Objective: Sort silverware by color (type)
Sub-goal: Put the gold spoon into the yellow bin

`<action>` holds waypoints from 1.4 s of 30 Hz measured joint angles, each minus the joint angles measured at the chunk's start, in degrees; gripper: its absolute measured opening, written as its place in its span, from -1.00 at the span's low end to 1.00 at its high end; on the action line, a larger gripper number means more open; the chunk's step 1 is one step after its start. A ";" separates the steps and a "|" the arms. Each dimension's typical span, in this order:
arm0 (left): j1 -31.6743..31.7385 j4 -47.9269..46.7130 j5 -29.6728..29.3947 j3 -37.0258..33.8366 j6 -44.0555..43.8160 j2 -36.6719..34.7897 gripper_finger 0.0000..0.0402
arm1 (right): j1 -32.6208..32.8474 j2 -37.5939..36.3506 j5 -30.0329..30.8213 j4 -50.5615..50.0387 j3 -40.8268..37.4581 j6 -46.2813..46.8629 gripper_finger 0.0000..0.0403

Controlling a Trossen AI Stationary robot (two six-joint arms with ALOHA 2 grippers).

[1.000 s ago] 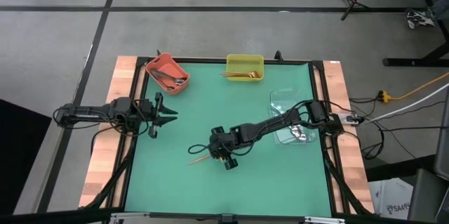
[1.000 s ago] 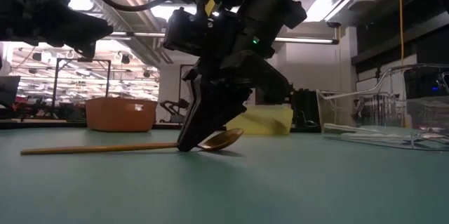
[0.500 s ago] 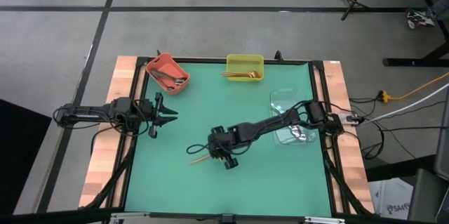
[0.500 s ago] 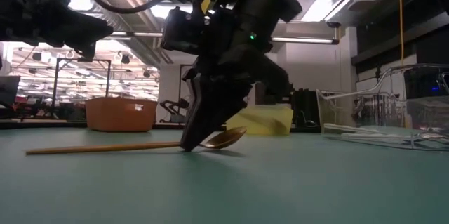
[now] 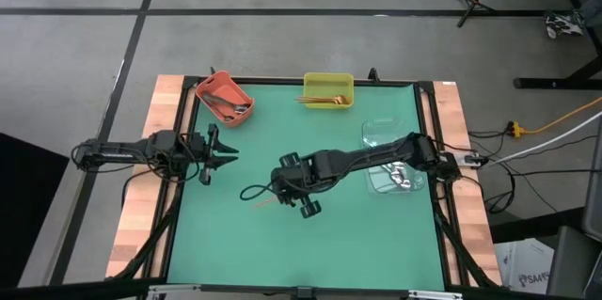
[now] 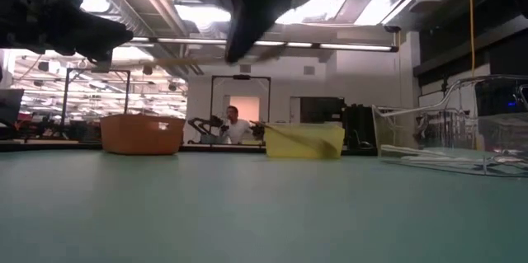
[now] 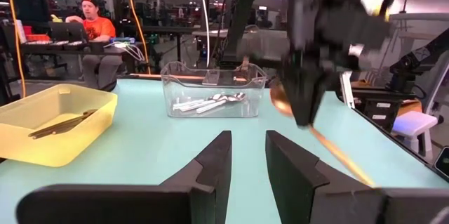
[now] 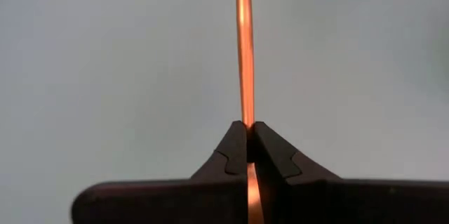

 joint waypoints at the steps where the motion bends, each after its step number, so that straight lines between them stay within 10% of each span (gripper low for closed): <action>1: 0.00 0.00 0.02 0.00 0.00 0.00 -0.59 | 0.00 0.00 1.01 -1.88 1.97 -0.05 -1.00; 21: 0.00 -0.02 0.02 0.00 0.00 0.00 -0.59 | -6.09 -1.29 9.65 -27.52 16.43 -3.26 -1.00; 42: 0.01 -0.02 0.02 -0.02 0.01 0.00 -0.59 | -34.97 -1.29 0.65 -25.03 16.40 -15.94 -1.00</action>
